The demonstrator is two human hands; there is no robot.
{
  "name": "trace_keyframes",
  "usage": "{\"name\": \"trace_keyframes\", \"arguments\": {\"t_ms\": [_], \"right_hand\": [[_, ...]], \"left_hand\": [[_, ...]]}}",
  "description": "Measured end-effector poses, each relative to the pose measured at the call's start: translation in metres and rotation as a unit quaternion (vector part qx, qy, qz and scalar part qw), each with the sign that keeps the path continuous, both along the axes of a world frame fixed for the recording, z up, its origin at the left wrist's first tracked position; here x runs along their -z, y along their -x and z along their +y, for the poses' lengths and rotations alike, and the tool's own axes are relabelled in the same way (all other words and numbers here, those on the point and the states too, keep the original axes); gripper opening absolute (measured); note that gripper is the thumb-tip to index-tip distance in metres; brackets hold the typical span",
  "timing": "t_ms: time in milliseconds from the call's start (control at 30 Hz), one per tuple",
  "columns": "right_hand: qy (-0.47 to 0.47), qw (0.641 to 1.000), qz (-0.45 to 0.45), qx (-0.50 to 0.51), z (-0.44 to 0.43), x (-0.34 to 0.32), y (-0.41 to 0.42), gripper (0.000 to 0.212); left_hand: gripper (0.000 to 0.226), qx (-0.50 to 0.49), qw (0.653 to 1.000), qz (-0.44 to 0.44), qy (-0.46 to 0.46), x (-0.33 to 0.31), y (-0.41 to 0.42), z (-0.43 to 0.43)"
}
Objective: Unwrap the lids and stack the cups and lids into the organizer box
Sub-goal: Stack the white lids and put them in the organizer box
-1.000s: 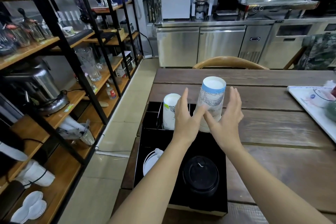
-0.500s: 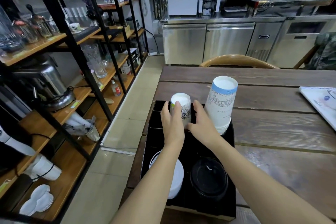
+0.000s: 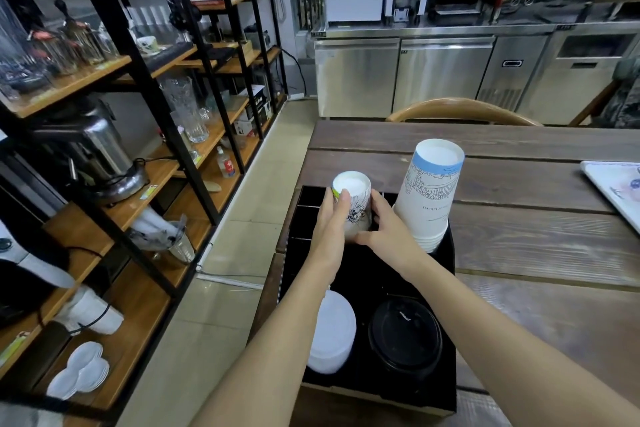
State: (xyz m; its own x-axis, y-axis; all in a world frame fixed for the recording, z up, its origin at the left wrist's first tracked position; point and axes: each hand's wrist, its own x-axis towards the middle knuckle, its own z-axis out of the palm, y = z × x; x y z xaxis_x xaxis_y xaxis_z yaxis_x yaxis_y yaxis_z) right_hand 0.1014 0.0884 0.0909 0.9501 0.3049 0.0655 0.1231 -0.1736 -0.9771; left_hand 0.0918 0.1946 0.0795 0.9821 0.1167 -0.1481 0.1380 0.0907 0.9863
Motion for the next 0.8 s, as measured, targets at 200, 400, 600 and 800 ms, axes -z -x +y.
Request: {"name": "trace_keyframes", "arguments": {"t_ms": [200,400,600,800], "right_hand": [[0.045,0.997,-0.049,0.04,-0.005,0.002,0.011,0.067],[0.125,0.989,-0.029,0.075,-0.023,0.014,0.027,0.046],[0.16,0.982,-0.01,0.101,-0.043,0.023,0.044,0.036],[0.173,0.979,0.027,0.107,-0.063,0.039,0.067,0.031]], "left_hand": [[0.071,-0.106,0.993,-0.037,-0.025,-0.008,0.024,-0.004],[0.042,-0.101,0.989,-0.053,-0.093,0.002,0.054,-0.014],[0.035,-0.035,0.987,0.0,-0.159,0.015,0.077,-0.029],[0.04,-0.018,0.984,0.038,-0.175,0.027,0.103,-0.045]]}}
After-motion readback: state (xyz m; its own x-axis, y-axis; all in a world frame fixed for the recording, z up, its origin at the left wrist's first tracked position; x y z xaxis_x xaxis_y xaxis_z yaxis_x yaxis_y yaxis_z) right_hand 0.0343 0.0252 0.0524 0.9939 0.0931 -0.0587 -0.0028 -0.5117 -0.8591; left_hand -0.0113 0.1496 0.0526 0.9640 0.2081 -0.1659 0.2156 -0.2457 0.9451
